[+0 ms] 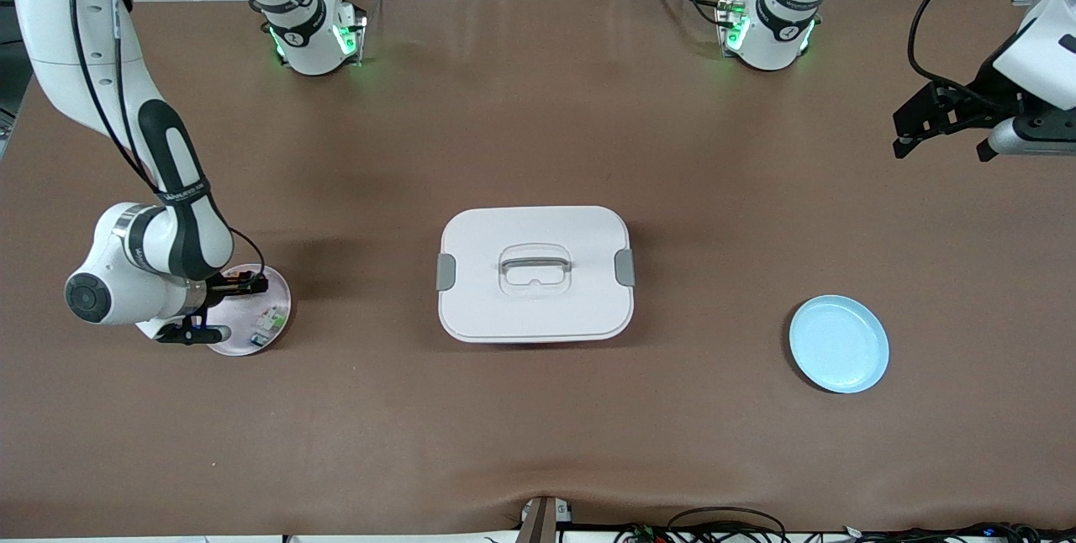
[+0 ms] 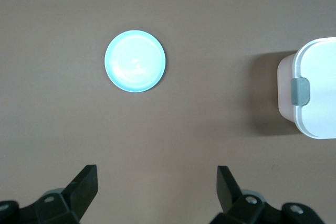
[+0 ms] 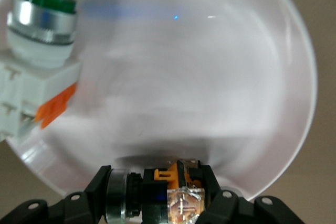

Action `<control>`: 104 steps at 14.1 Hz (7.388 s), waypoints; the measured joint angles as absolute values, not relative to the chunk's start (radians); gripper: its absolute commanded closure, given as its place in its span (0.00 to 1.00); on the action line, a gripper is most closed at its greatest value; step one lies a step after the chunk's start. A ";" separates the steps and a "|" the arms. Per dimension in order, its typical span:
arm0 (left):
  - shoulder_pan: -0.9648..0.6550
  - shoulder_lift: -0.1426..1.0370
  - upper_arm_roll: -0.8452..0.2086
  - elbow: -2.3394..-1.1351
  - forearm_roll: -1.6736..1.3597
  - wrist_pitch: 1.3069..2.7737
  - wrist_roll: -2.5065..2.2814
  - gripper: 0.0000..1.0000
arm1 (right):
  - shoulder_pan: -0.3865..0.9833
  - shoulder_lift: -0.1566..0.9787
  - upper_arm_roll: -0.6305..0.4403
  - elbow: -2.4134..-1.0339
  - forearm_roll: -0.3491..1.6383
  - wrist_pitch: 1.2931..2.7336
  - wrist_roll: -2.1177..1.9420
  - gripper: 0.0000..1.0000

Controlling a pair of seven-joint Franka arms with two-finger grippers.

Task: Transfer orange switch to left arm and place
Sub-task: 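Close the right gripper on the orange switch, then lift the switch with the right gripper while the left gripper reaches over, then grasp the switch cap with the left gripper above the white box, then open the right gripper and pull the switch away with the left gripper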

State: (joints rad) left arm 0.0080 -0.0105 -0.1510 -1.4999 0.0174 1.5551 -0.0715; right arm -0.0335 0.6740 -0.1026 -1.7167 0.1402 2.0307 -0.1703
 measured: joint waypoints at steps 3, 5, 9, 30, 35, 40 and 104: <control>0.008 -0.011 -0.151 -1.501 0.017 1.546 -0.072 0.00 | -0.030 0.620 -0.102 -1.695 0.192 1.881 -0.158 0.72; 0.007 -0.011 -0.152 -1.502 0.017 1.545 -0.072 0.00 | -0.019 0.579 -0.099 -1.661 0.234 1.745 -0.069 0.72; 0.007 -0.011 -0.153 -1.502 0.017 1.545 -0.072 0.00 | 0.050 0.505 -0.091 -1.616 0.249 1.610 0.144 0.72; -0.002 -0.041 -0.353 -1.606 -0.120 1.514 0.008 0.00 | 0.385 0.401 -0.081 -1.601 0.733 1.659 0.900 0.73; -0.003 -0.019 -0.463 -1.653 -0.139 1.603 -0.008 0.00 | 0.472 0.401 -0.081 -1.591 0.858 1.777 1.016 0.74; -0.003 -0.012 -0.472 -1.739 -0.314 1.698 -0.015 0.00 | 0.520 0.401 -0.081 -1.591 1.034 1.905 1.088 0.74; -0.011 0.162 -0.507 -1.899 -0.636 2.271 -0.164 1.00 | 0.570 0.407 -0.109 -1.507 1.273 1.940 1.210 0.00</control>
